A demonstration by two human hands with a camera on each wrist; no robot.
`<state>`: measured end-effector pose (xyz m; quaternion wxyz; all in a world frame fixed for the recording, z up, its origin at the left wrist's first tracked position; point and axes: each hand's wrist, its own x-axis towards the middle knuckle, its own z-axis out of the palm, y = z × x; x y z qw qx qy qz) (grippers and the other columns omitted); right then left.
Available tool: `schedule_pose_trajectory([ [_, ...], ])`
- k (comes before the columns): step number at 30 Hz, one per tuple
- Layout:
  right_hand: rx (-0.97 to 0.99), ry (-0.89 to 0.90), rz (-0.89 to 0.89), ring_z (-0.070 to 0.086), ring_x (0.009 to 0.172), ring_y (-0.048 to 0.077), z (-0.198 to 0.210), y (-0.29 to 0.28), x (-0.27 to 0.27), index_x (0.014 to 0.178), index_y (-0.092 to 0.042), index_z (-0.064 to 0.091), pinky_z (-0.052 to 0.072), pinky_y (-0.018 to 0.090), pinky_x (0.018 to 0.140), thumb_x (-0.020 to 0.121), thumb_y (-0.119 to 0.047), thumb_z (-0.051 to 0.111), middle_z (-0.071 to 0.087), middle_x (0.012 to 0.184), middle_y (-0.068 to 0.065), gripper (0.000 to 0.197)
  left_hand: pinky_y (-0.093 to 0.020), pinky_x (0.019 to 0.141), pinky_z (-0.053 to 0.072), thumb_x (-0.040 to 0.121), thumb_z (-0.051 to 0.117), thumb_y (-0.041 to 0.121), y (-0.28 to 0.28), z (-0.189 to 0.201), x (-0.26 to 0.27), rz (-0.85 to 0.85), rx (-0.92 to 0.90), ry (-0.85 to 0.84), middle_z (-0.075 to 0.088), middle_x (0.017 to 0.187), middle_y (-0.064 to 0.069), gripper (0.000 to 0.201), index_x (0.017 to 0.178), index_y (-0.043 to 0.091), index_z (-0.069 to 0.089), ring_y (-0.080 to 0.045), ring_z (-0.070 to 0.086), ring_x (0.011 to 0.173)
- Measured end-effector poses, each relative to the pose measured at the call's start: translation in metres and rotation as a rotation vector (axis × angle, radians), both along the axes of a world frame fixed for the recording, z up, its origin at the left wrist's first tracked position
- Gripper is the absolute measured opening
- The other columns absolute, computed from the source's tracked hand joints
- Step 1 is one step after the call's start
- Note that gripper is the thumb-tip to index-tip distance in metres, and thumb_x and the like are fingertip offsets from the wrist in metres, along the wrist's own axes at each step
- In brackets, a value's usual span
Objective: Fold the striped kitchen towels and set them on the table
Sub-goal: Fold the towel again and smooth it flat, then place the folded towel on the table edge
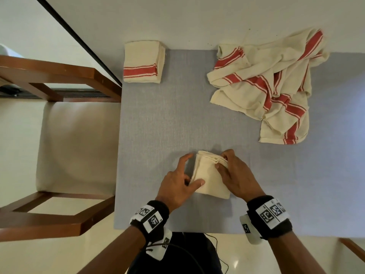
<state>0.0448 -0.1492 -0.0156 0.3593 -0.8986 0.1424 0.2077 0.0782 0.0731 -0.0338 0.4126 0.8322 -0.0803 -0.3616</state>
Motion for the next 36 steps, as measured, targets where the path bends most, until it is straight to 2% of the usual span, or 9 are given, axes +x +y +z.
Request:
schedule_pose_trajectory([
  [3, -0.136, 0.117, -0.032, 0.059, 0.084, 0.016, 0.006, 0.004, 0.009, 0.113, -0.027, 0.047, 0.042, 0.034, 0.068, 0.101, -0.043, 0.055, 0.063, 0.098, -0.007, 0.022, -0.022, 0.053, 0.044, 0.090, 0.068, 0.056, -0.007, 0.007, 0.000, -0.062, 0.143, -0.161, 0.060, 0.058, 0.010, 0.077, 0.150, 0.045, 0.021, -0.007, 0.056, 0.050],
  [6, -0.257, 0.097, -0.089, 0.062, 0.096, 0.020, 0.013, 0.005, 0.011, 0.120, -0.029, 0.050, 0.050, 0.038, 0.073, 0.094, -0.048, 0.063, 0.066, 0.108, -0.006, 0.035, -0.025, 0.064, 0.051, 0.091, 0.064, 0.061, -0.011, 0.010, -0.004, -0.054, 0.220, -0.252, 0.062, 0.077, 0.015, 0.074, 0.150, 0.040, 0.025, -0.003, 0.060, 0.065],
  [9, -0.337, -0.123, -0.186, 0.054, 0.112, 0.025, 0.018, 0.010, -0.001, 0.126, -0.021, 0.056, 0.055, 0.043, 0.081, 0.089, -0.043, 0.074, 0.058, 0.125, 0.003, 0.047, -0.035, 0.081, 0.053, 0.095, 0.069, 0.044, -0.009, 0.011, -0.008, -0.052, 0.157, -0.485, 0.061, 0.110, 0.004, 0.053, 0.140, 0.026, 0.046, -0.016, 0.060, 0.093],
  [12, -0.327, -0.414, -0.270, 0.052, 0.116, 0.024, 0.022, 0.027, -0.020, 0.113, -0.012, 0.066, 0.056, 0.042, 0.085, 0.094, -0.026, 0.074, 0.057, 0.126, 0.006, 0.024, -0.044, 0.099, 0.048, 0.100, 0.067, 0.024, -0.014, 0.014, -0.015, -0.189, -0.011, -0.789, 0.065, 0.122, -0.004, 0.028, 0.126, 0.015, 0.066, -0.023, 0.061, 0.113],
  [16, -0.304, -0.430, -0.156, 0.055, 0.130, 0.034, -0.006, 0.052, -0.054, 0.127, -0.002, 0.065, 0.047, 0.058, 0.107, 0.090, -0.006, 0.074, 0.059, 0.138, 0.016, 0.038, -0.057, 0.122, 0.031, 0.111, 0.036, 0.027, -0.028, 0.004, -0.023, -0.378, -0.012, -0.743, 0.052, 0.153, -0.009, 0.043, 0.146, 0.010, 0.055, -0.027, 0.040, 0.150],
  [18, -0.325, -0.350, -0.120, 0.038, 0.150, 0.031, -0.023, 0.056, -0.059, 0.144, -0.002, 0.054, 0.033, 0.063, 0.119, 0.096, -0.013, 0.066, 0.047, 0.156, 0.016, 0.051, -0.061, 0.124, 0.023, 0.112, 0.022, 0.033, -0.033, -0.003, -0.020, -0.448, 0.093, -0.693, 0.032, 0.167, -0.008, 0.053, 0.158, 0.013, 0.038, -0.028, 0.019, 0.158],
  [21, -0.369, -0.253, -0.124, 0.013, 0.160, 0.030, -0.040, 0.057, -0.048, 0.158, -0.003, 0.034, 0.018, 0.062, 0.125, 0.107, -0.029, 0.036, 0.022, 0.170, 0.016, 0.058, -0.064, 0.125, 0.015, 0.111, 0.027, 0.031, -0.036, -0.015, -0.012, -0.465, 0.195, -0.668, 0.008, 0.174, -0.004, 0.056, 0.164, 0.015, 0.019, -0.031, 0.003, 0.161],
  [25, -0.418, -0.271, -0.085, 0.008, 0.160, 0.034, -0.057, 0.055, -0.045, 0.162, -0.003, 0.020, 0.015, 0.066, 0.124, 0.106, -0.029, 0.032, 0.009, 0.173, 0.015, 0.063, -0.069, 0.123, 0.012, 0.109, 0.037, 0.031, -0.032, -0.030, -0.012, -0.485, 0.223, -0.670, 0.002, 0.174, -0.003, 0.063, 0.165, 0.015, 0.013, -0.034, 0.000, 0.160],
  [36, -0.477, -0.221, -0.122, 0.008, 0.159, 0.041, -0.054, 0.051, -0.040, 0.162, -0.005, 0.022, 0.014, 0.069, 0.123, 0.100, -0.040, 0.033, 0.006, 0.171, 0.024, 0.072, -0.071, 0.122, 0.012, 0.106, 0.036, 0.035, -0.030, -0.040, -0.005, -0.535, 0.205, -0.679, 0.008, 0.174, -0.005, 0.064, 0.165, 0.016, 0.017, -0.037, 0.006, 0.160],
])
